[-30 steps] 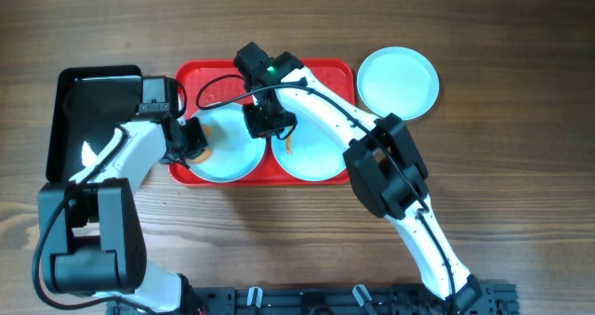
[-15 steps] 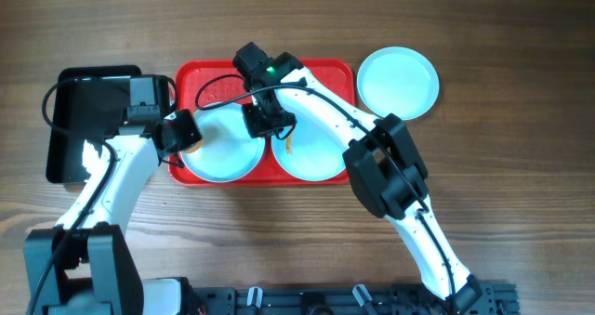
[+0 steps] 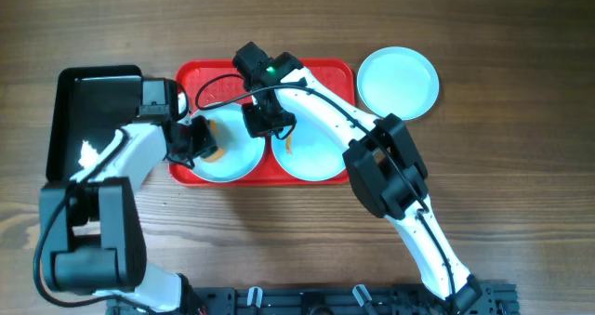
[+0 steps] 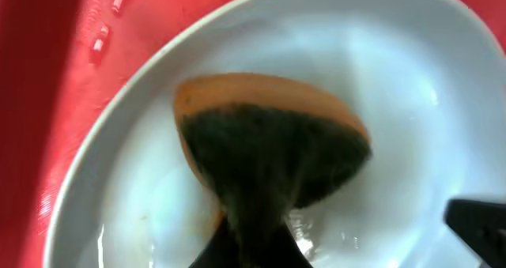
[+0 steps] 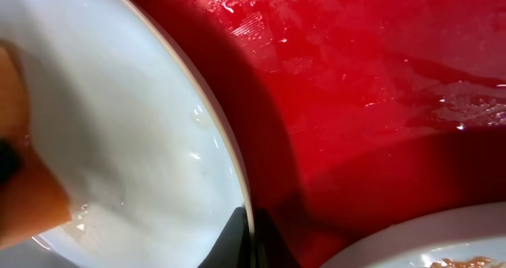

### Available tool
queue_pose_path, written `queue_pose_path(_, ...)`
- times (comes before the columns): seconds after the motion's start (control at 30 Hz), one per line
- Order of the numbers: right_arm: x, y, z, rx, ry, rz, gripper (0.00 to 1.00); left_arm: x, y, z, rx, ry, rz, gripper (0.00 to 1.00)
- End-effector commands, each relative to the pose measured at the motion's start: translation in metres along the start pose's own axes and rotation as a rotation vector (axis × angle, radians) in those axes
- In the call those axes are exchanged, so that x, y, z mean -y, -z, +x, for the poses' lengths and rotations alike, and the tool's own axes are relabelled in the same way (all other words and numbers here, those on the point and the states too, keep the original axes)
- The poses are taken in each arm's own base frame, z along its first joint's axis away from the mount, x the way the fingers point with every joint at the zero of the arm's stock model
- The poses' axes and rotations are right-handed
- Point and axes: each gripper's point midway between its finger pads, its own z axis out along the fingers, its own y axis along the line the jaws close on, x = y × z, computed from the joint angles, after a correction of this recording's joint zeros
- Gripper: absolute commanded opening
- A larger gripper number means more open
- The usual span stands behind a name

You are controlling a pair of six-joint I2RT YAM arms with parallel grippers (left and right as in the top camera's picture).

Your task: Clean dirty plates on tray and stack at the side

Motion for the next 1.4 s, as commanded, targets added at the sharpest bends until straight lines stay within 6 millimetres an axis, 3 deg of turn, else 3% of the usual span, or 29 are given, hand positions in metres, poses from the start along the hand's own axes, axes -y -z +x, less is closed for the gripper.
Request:
queue_pose_path(0.0,0.004,-0.004,-0.004,0.011,-0.002,0.031,0.04,-0.016,-0.015,0.014,-0.064,0.021,-0.056,0.04)
queue_pose_path(0.13,0.004,-0.004,-0.003,0.010,-0.001,0.031,0.04,-0.054,-0.007,0.009,-0.018,0.021,-0.273,0.04)
queue_pose_path(0.33,0.004,-0.004,-0.003,0.010,-0.002,0.031,0.04,-0.069,0.013,0.002,0.037,0.016,-0.385,0.04)
queue_pose_path(0.47,0.005,-0.004,-0.003,0.008,-0.002,0.032,0.04,-0.066,0.036,-0.011,0.126,0.010,-0.399,0.04)
queue_pose_path(0.67,0.004,-0.004,-0.005,0.016,0.000,0.028,0.04,-0.045,0.085,-0.029,0.290,0.004,-0.328,0.04)
queue_pose_path(0.87,0.005,0.009,-0.023,0.075,-0.004,0.008,0.04,-0.029,0.133,-0.030,0.419,0.047,-0.255,0.04)
queue_pose_path(1.03,0.013,0.052,-0.056,0.208,0.015,0.021,0.04,-0.025,0.136,-0.023,0.399,0.041,-0.223,0.04)
queue_pose_path(1.2,0.035,0.121,-0.083,0.408,0.045,0.177,0.04,-0.012,0.121,-0.013,0.317,0.032,-0.143,0.04)
queue_pose_path(1.37,0.059,0.196,-0.092,0.590,0.099,0.444,0.04,-0.008,0.110,-0.009,0.268,0.032,-0.114,0.04)
